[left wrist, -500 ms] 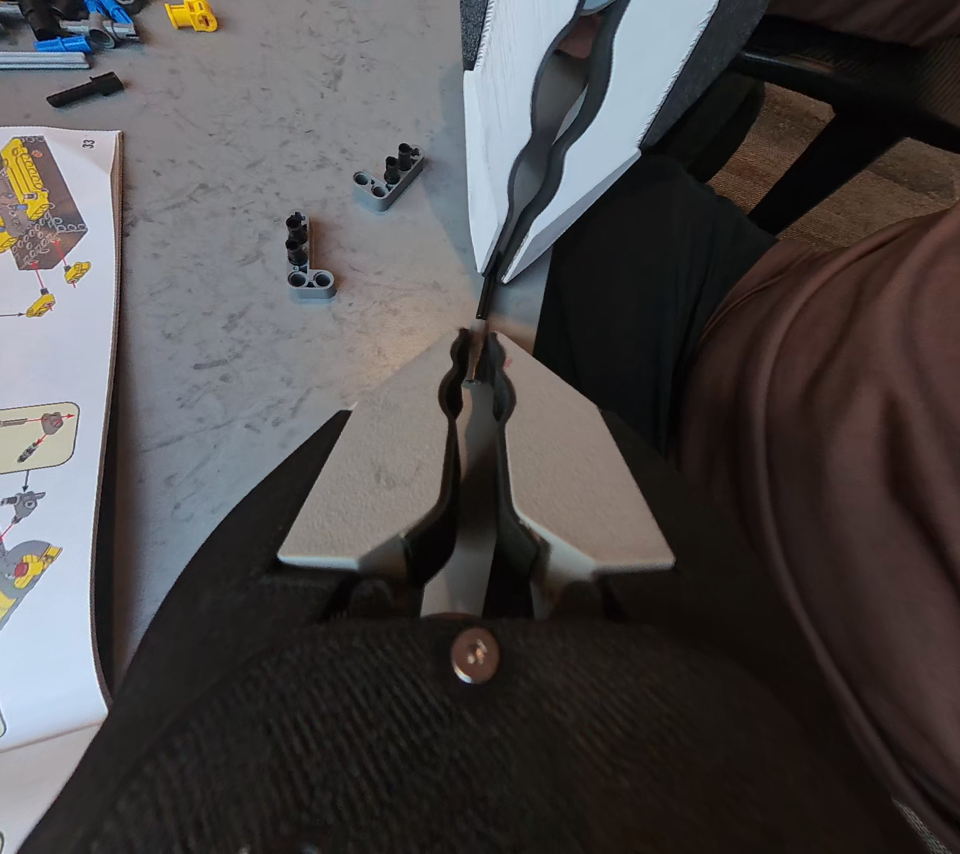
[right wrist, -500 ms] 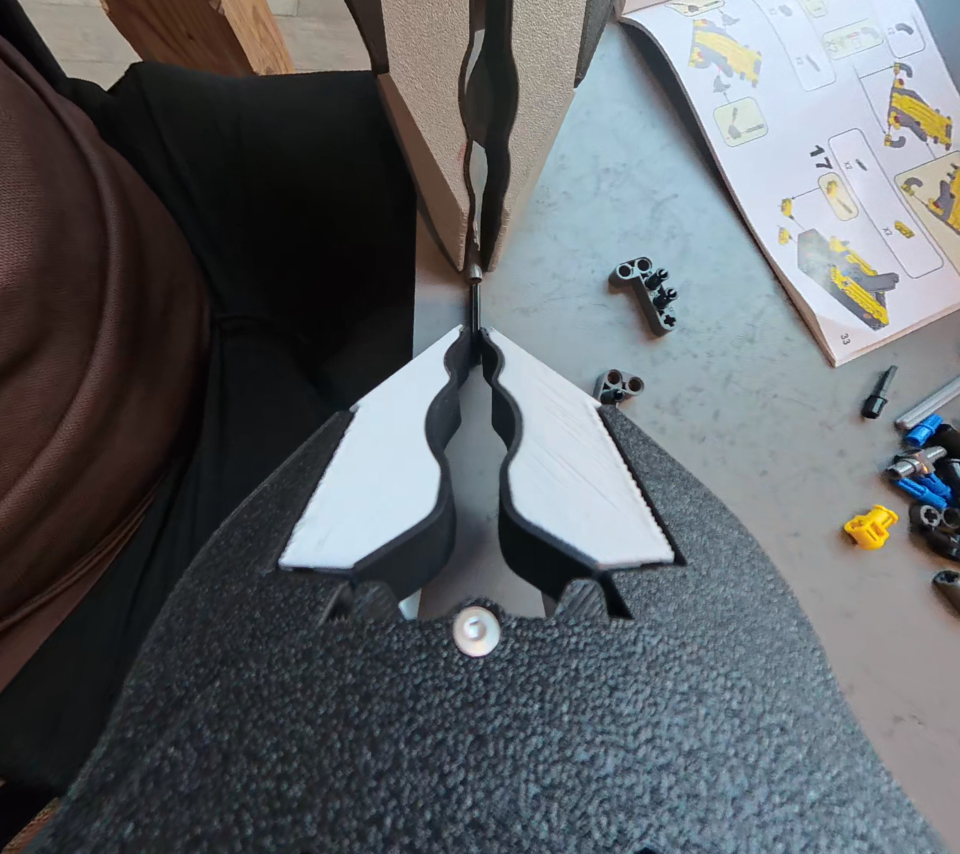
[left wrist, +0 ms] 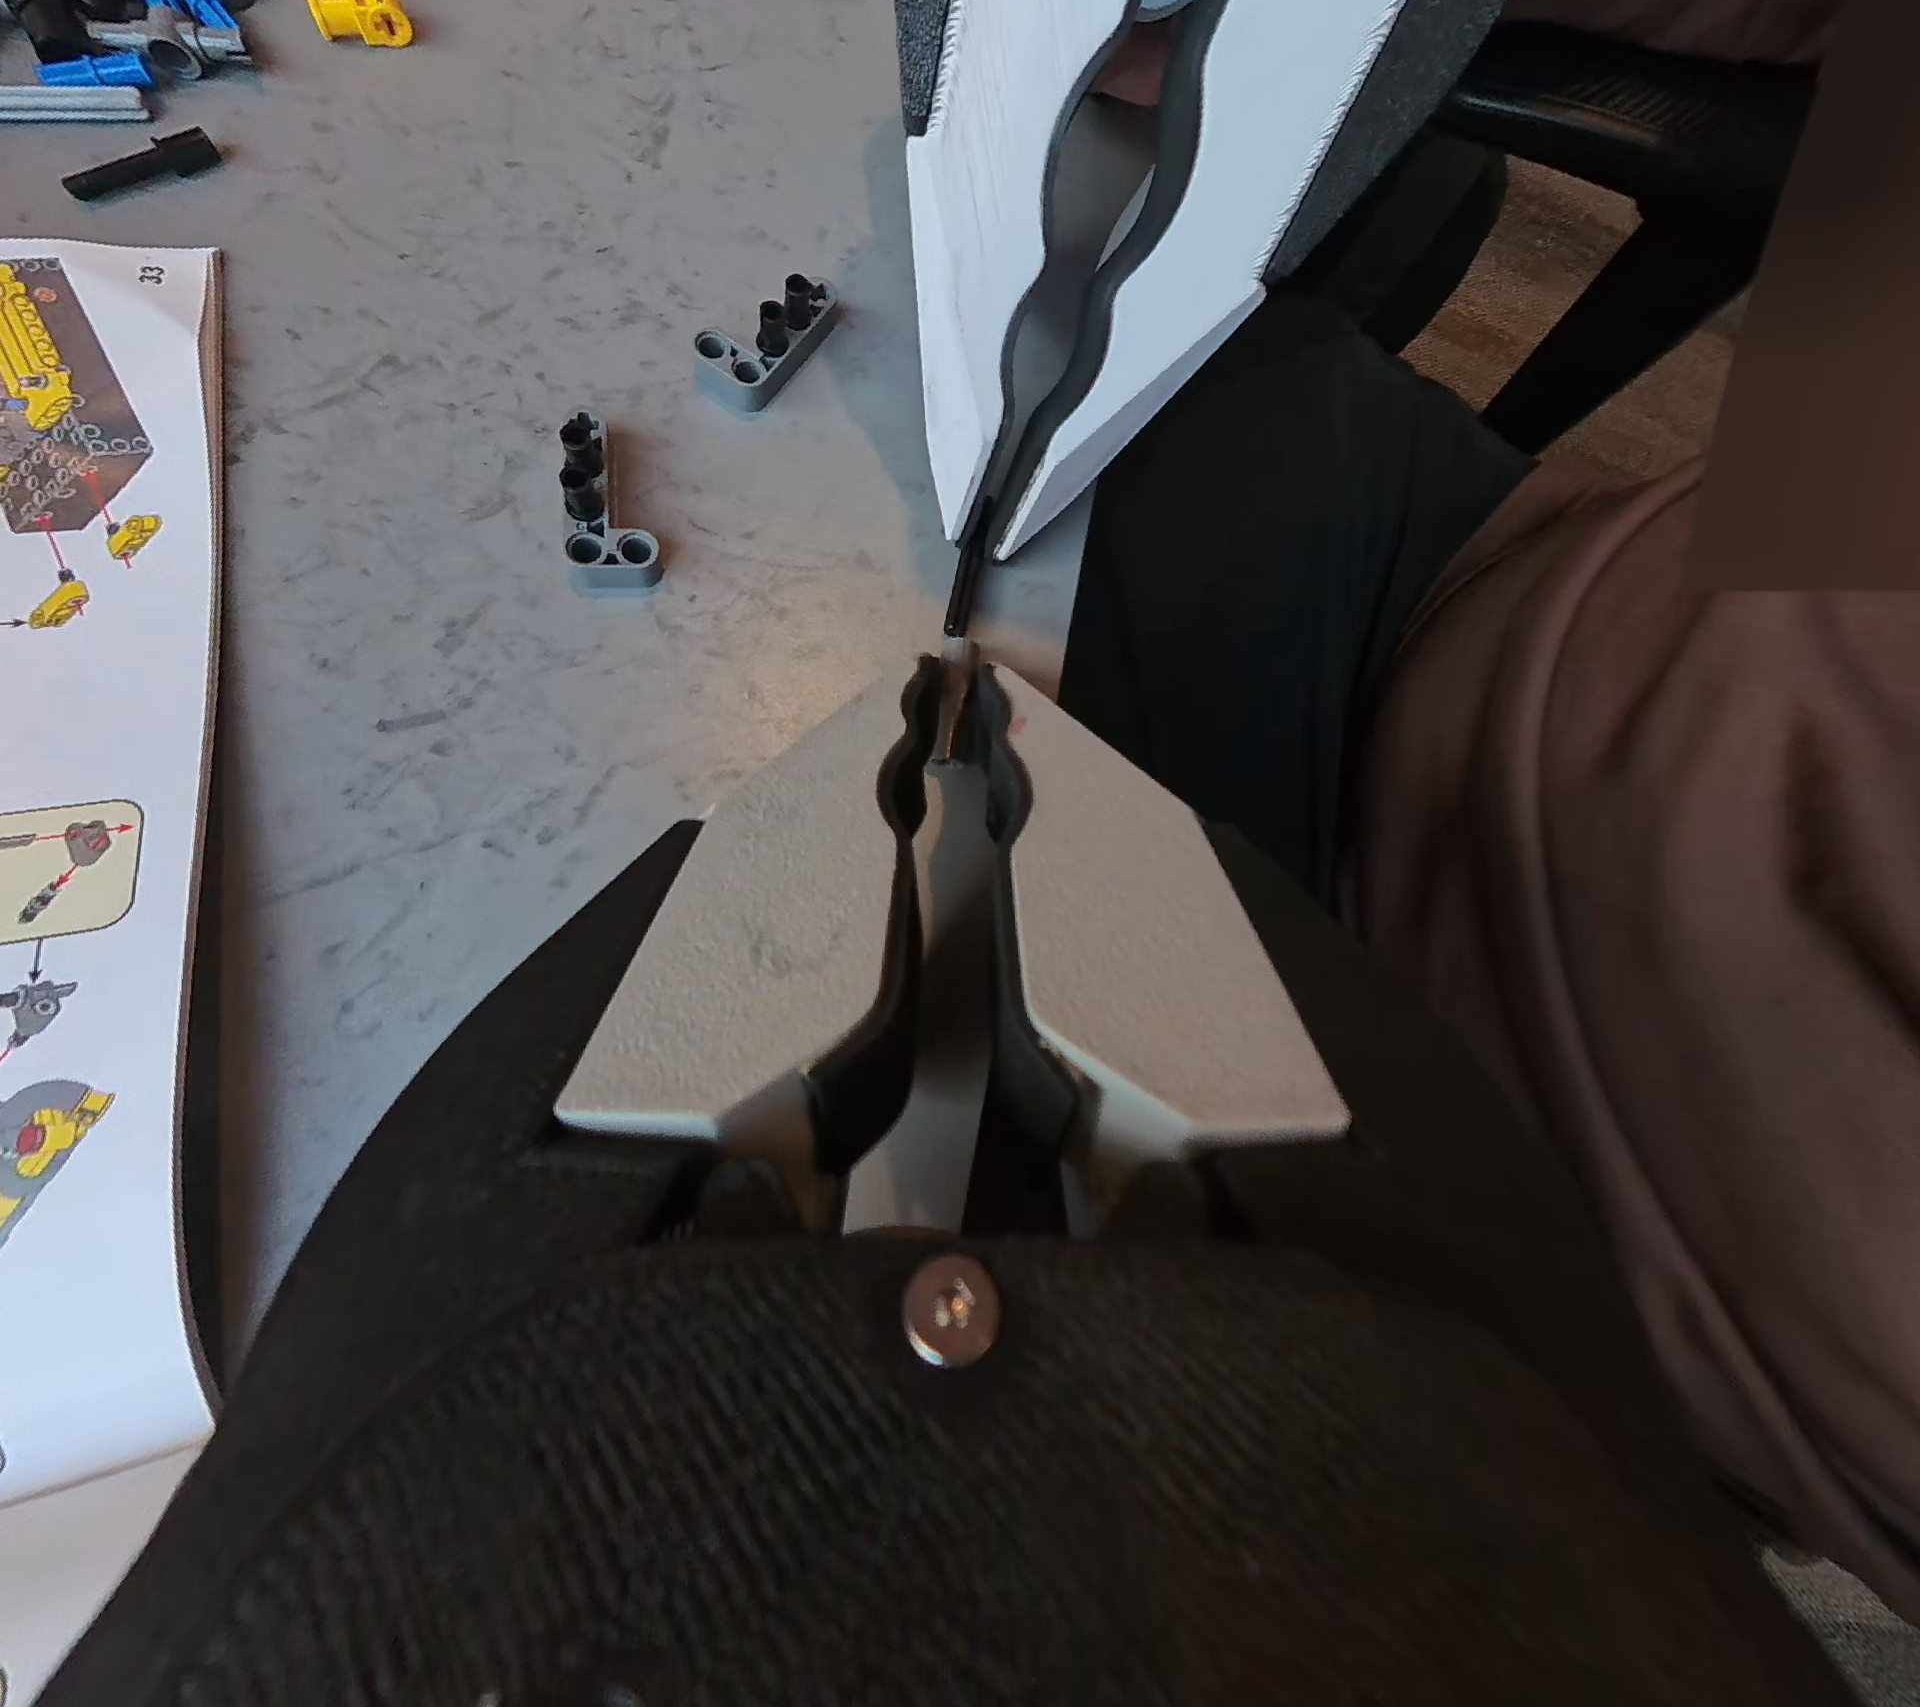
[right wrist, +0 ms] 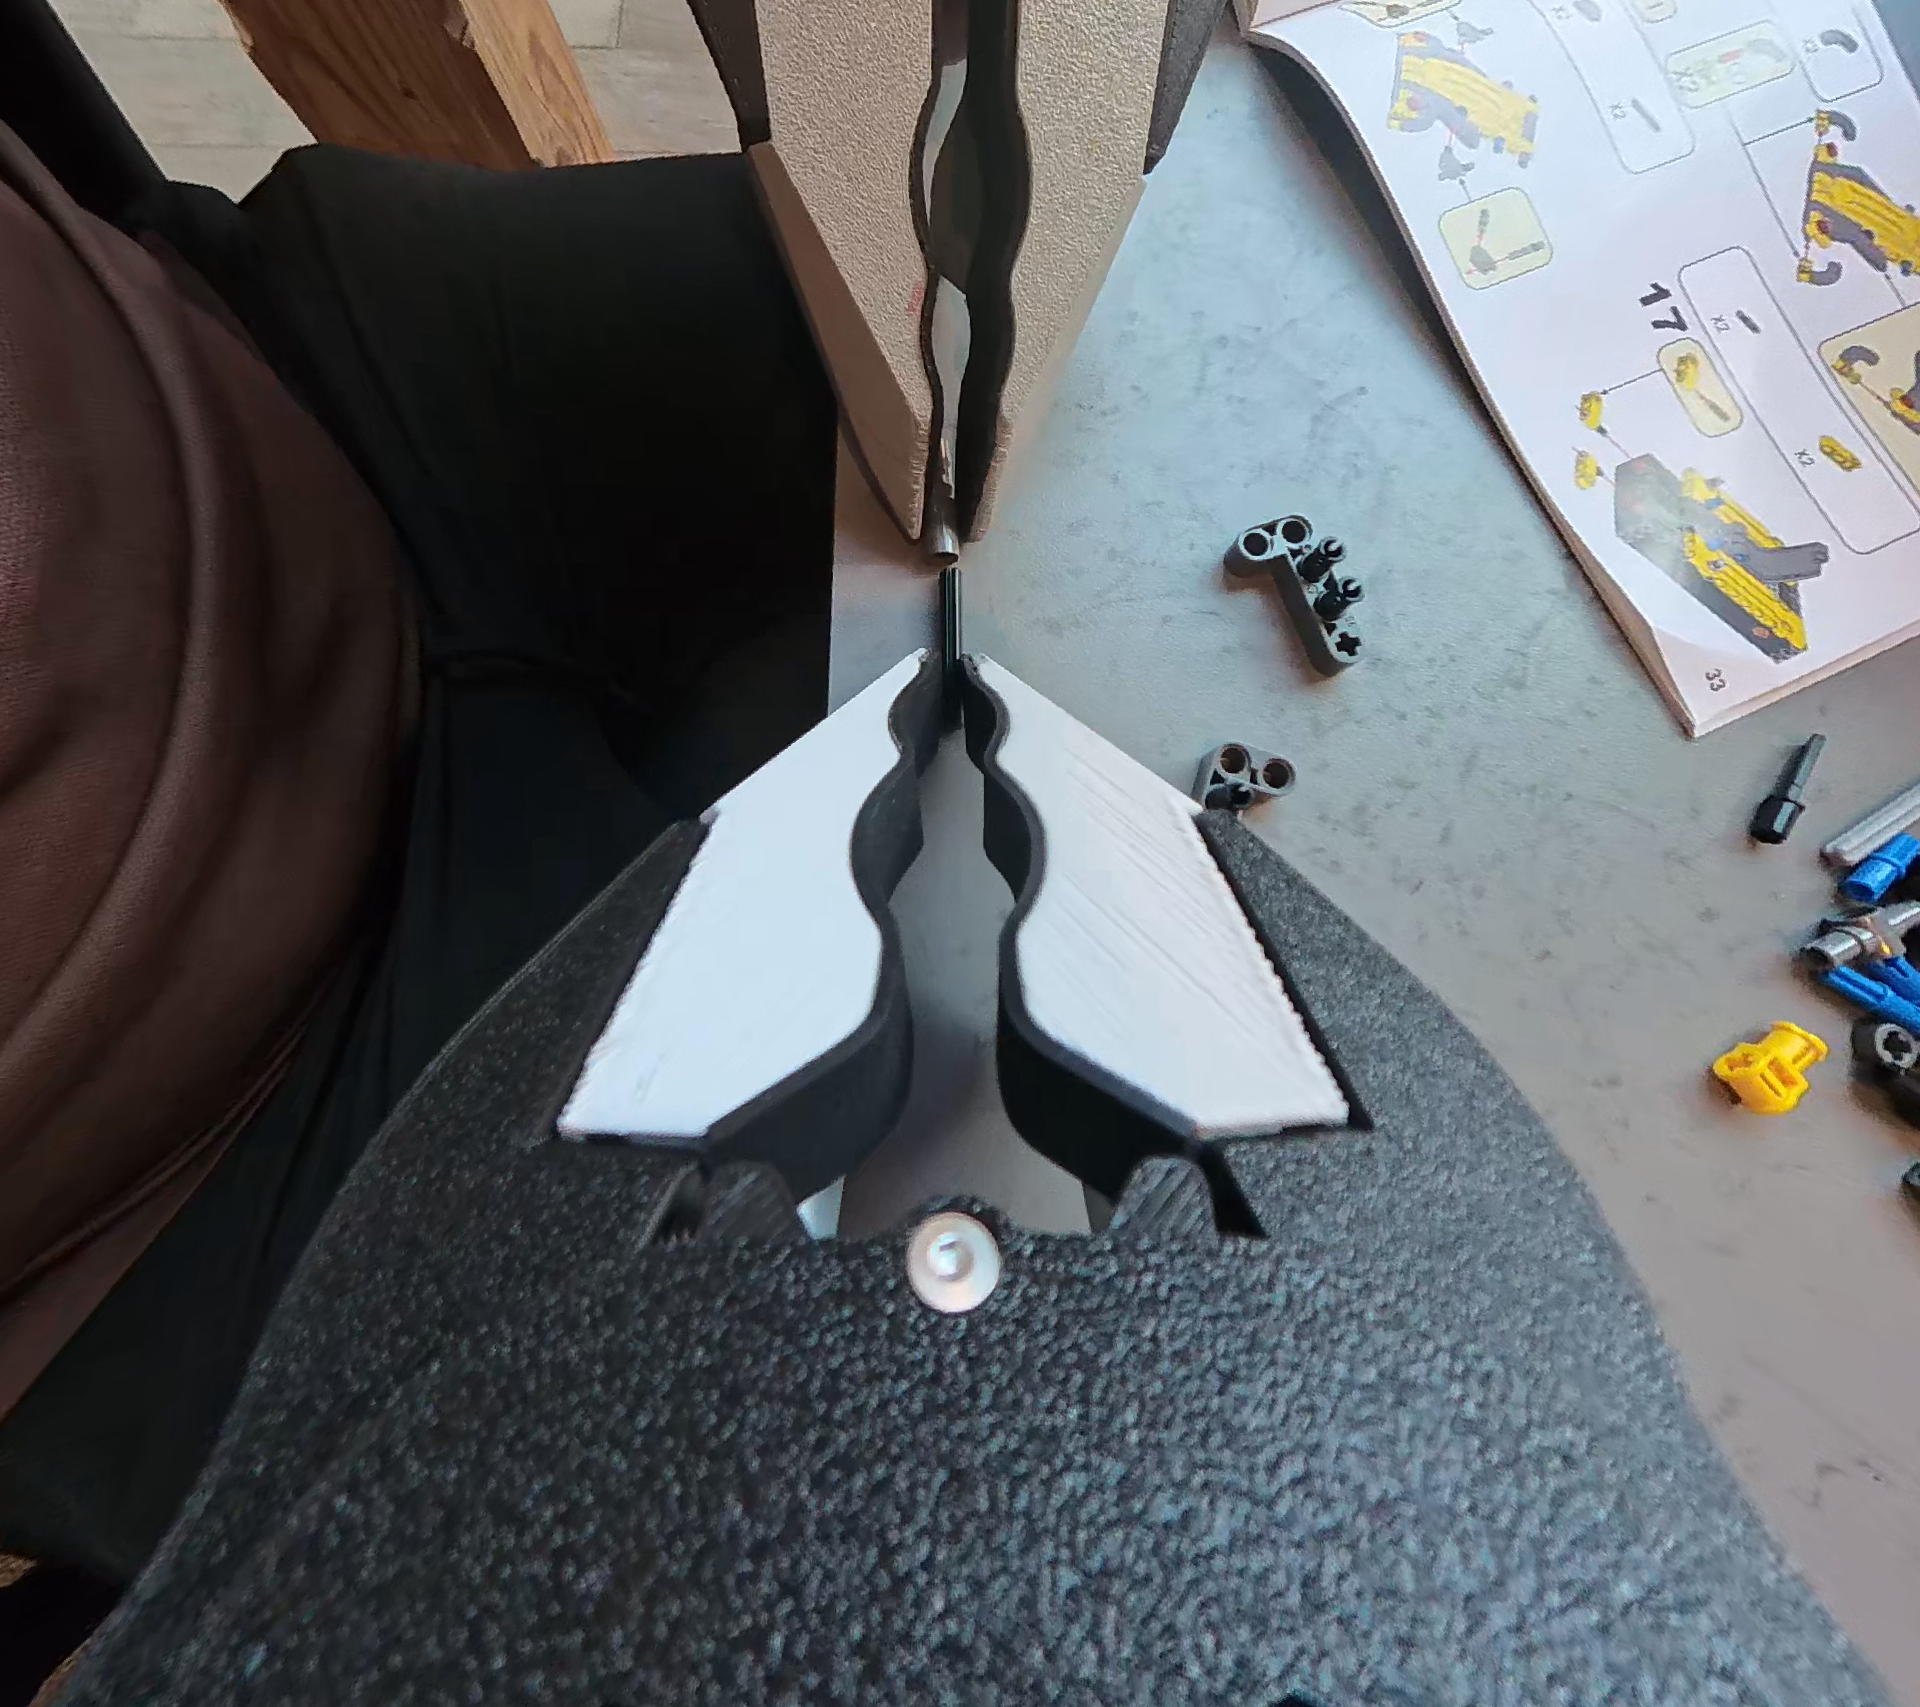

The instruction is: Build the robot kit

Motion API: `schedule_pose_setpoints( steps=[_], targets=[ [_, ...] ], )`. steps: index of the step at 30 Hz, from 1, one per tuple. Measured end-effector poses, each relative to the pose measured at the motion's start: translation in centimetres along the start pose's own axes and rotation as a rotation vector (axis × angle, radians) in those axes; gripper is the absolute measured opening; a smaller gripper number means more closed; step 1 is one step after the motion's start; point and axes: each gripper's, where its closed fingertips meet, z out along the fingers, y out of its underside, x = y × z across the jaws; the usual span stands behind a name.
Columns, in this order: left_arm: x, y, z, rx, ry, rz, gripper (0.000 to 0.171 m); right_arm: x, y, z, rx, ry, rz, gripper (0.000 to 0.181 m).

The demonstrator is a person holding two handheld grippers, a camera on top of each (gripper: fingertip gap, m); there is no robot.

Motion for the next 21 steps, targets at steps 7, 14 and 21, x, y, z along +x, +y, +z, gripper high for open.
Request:
schedule_pose_setpoints(
  steps=[7,14,21],
  targets=[
    [-0.03,-0.05,0.04,0.001,-0.002,-0.001,0.004,-0.05,-0.08,0.09,0.001,-0.029,0.033,0.003],
    [-0.06,-0.08,0.04,0.003,-0.003,-0.006,0.003,-0.04,-0.18,0.13,0.001,0.005,-0.013,0.003],
    [-0.33,-0.17,-0.01,0.009,0.001,-0.047,0.003,0.3,-0.34,0.14,0.002,0.081,-0.116,0.003]
  ],
)
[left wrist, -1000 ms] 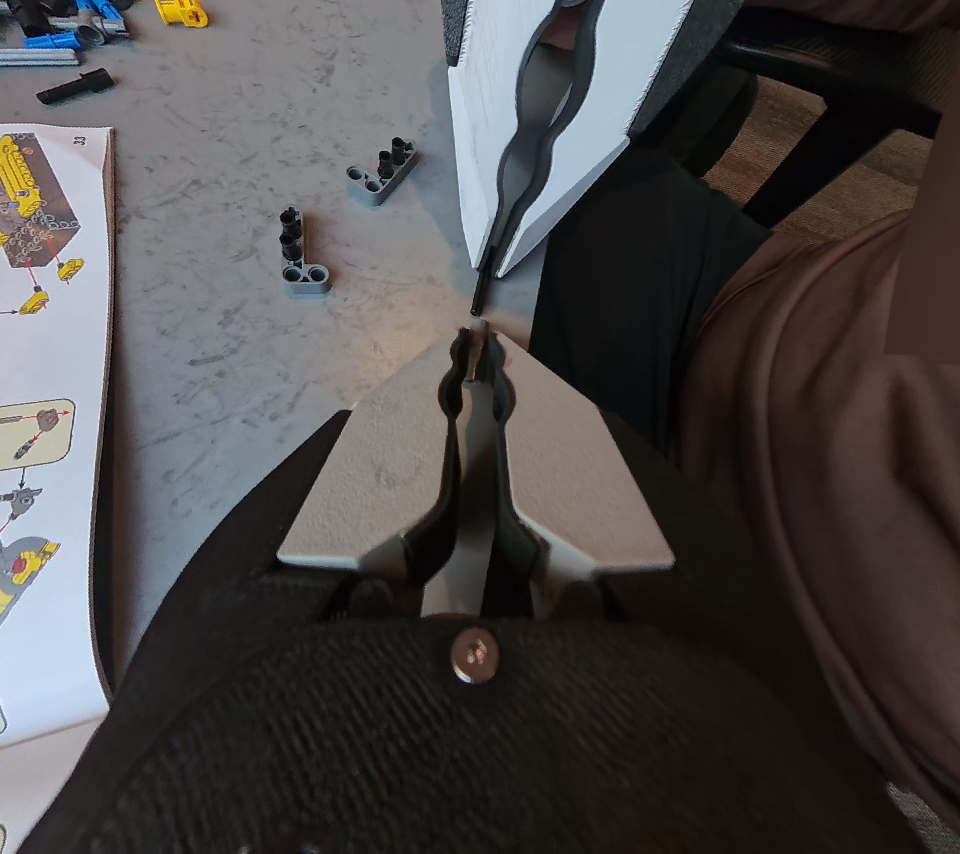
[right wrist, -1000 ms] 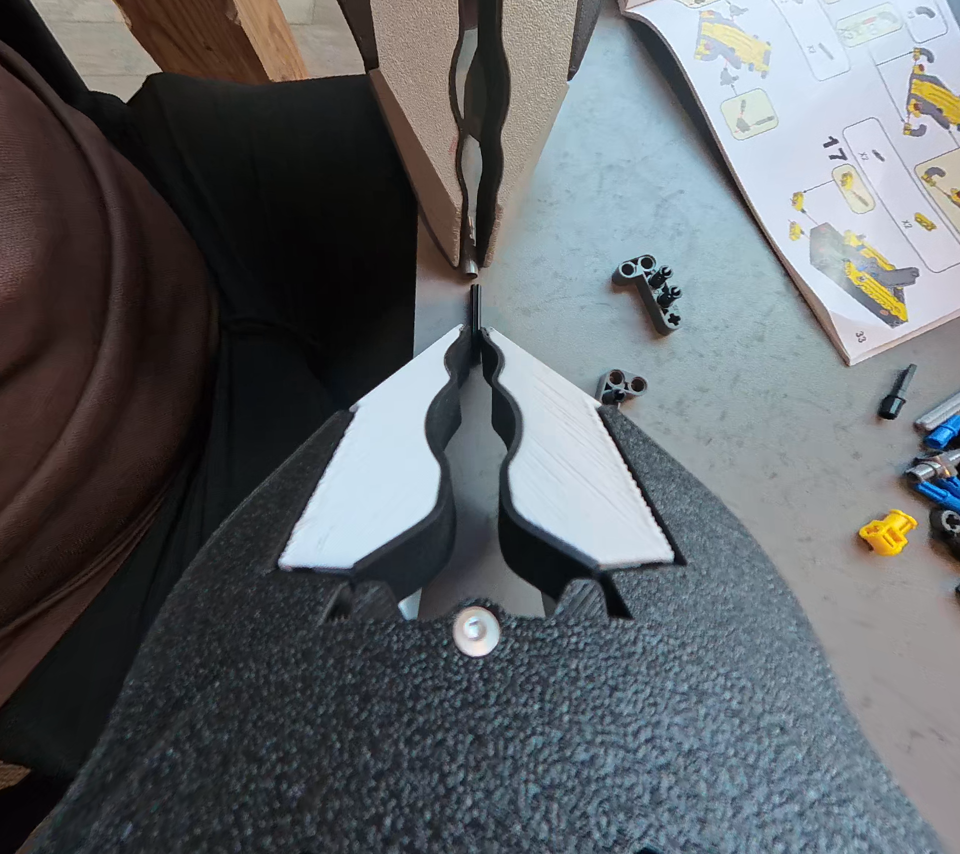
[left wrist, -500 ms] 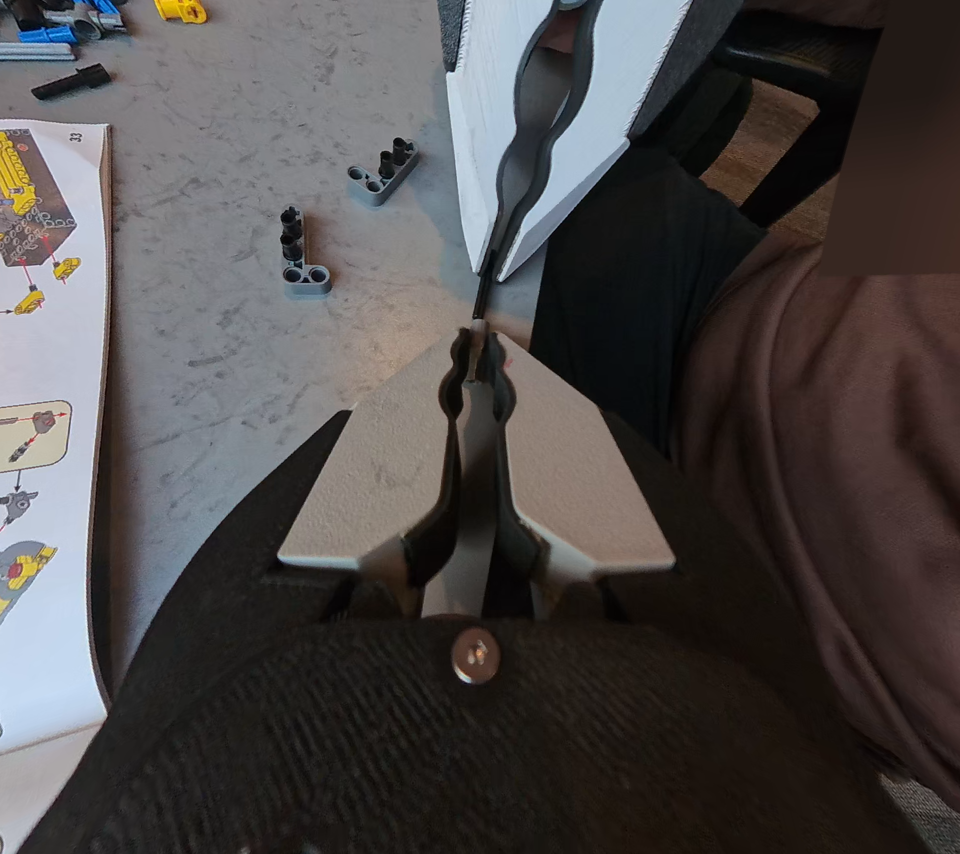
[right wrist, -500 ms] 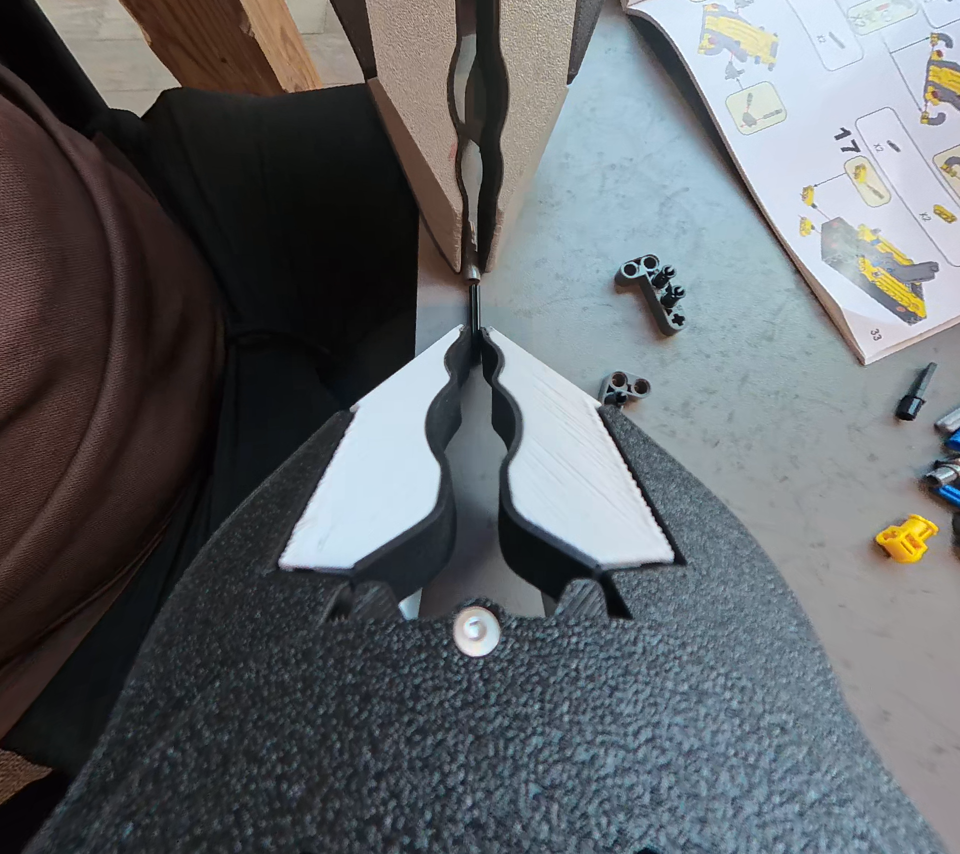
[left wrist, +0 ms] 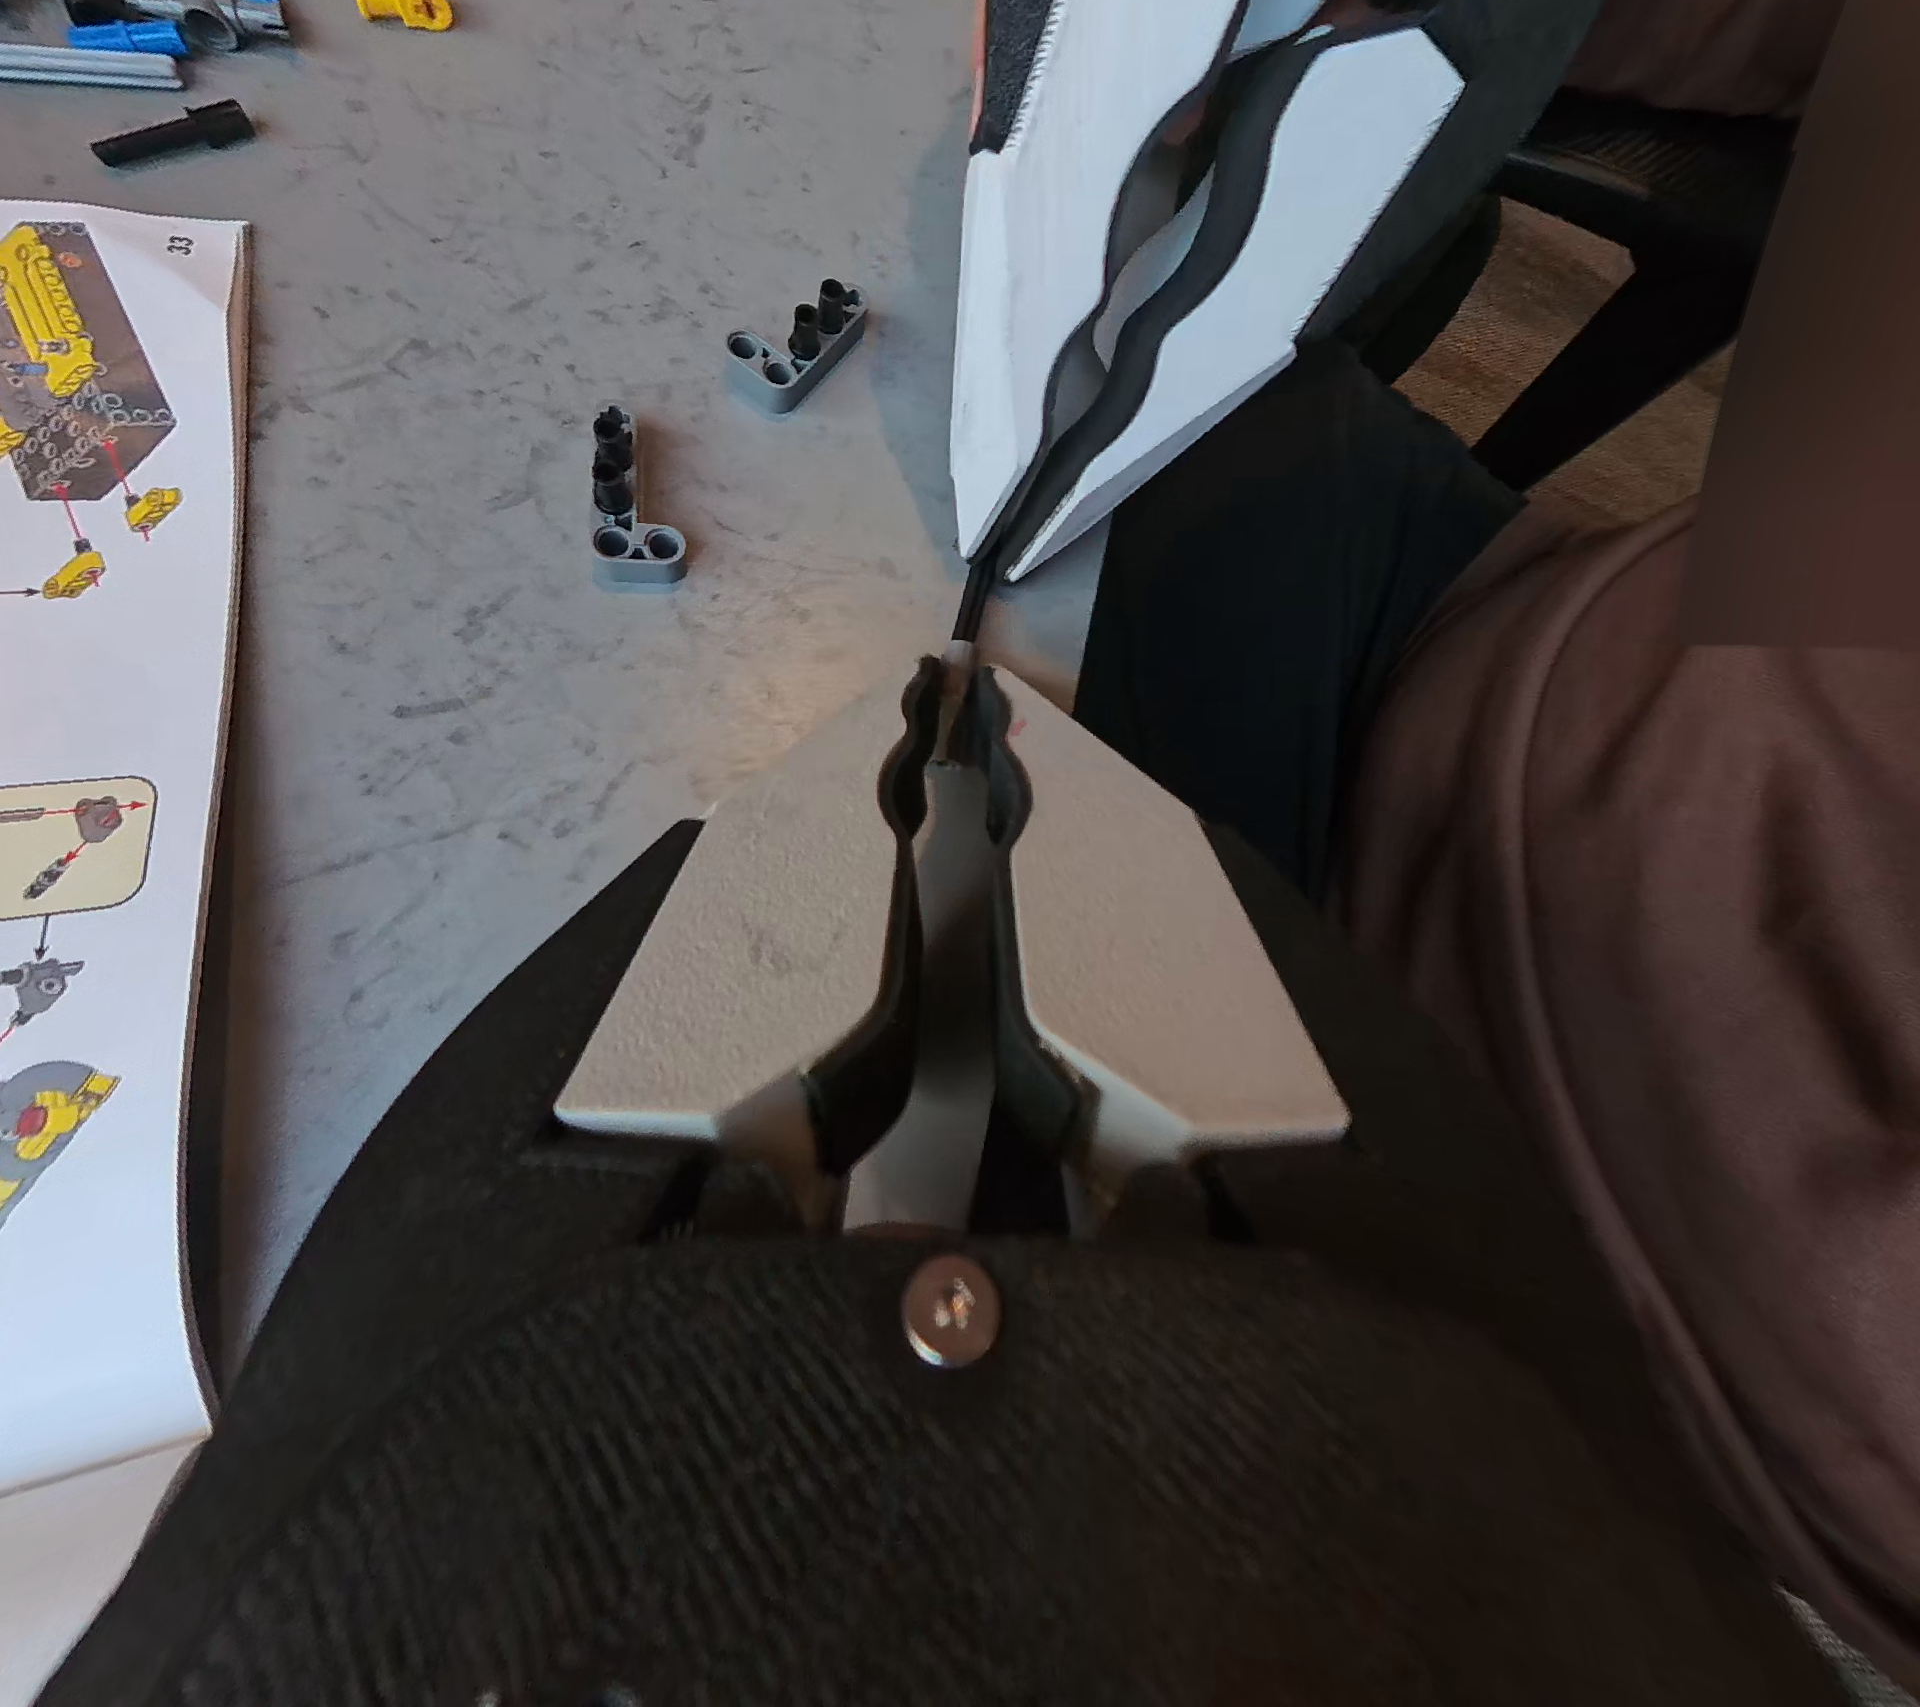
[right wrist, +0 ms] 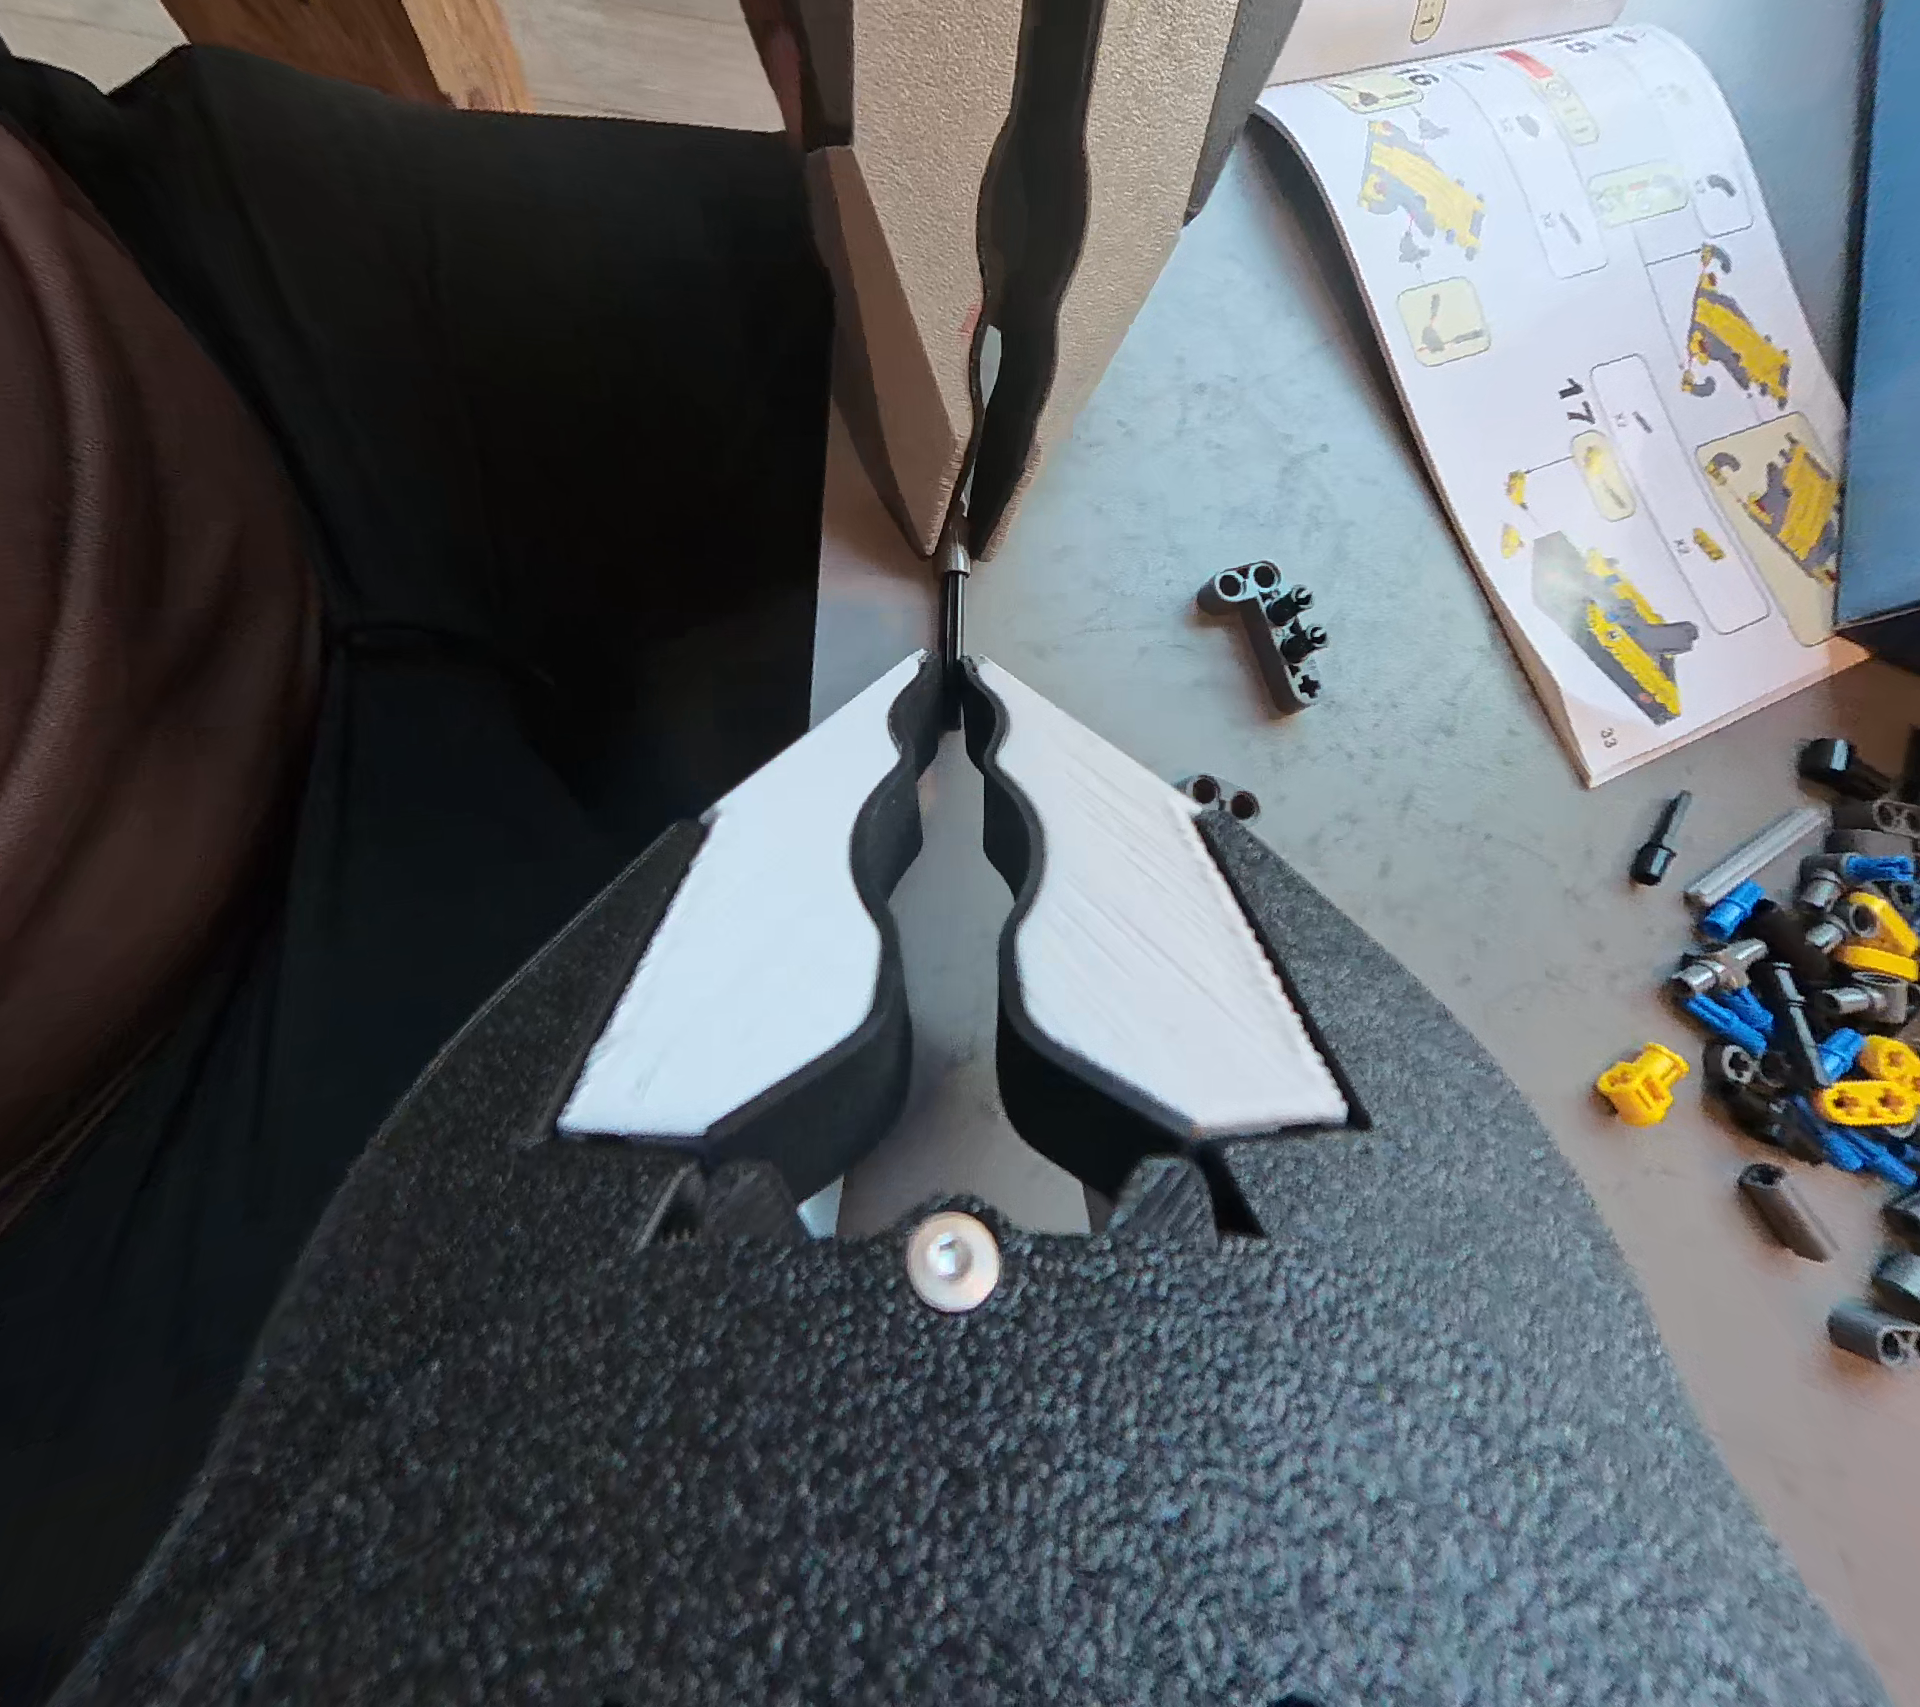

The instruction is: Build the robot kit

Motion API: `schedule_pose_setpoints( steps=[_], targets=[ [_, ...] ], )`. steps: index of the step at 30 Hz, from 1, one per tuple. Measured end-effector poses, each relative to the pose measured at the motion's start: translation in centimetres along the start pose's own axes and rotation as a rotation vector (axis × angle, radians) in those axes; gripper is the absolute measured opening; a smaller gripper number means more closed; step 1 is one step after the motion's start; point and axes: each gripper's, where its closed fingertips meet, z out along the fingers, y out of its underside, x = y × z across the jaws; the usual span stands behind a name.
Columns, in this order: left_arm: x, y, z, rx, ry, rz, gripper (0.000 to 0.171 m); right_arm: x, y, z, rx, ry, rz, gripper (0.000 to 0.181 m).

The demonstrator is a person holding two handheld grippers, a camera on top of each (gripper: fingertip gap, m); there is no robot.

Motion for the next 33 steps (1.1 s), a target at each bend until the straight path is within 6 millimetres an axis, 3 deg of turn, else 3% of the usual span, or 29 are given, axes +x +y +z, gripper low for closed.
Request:
schedule_pose_setpoints(
  steps=[3,7,15,21,33],
  targets=[
    [-0.09,-0.01,0.0,0.001,-0.01,0.0,0.003,0.0,0.0,0.05,-0.003,-0.006,0.013,0.003],
    [-0.11,-0.04,0.04,0.004,-0.034,0.027,0.003,-0.02,0.07,0.07,0.001,-0.104,0.181,0.003],
    [0.2,0.03,0.12,-0.005,-0.087,0.131,0.003,-0.35,0.06,0.0,0.005,-0.208,0.328,0.003],
    [0.17,0.07,0.11,-0.041,-0.196,0.388,0.003,-0.63,-0.09,-0.03,0.011,-0.318,0.506,0.003],
    [0.2,0.05,0.17,-0.037,-0.178,0.366,0.004,-0.38,-0.22,0.24,0.014,-0.294,0.512,0.003]
  ],
)
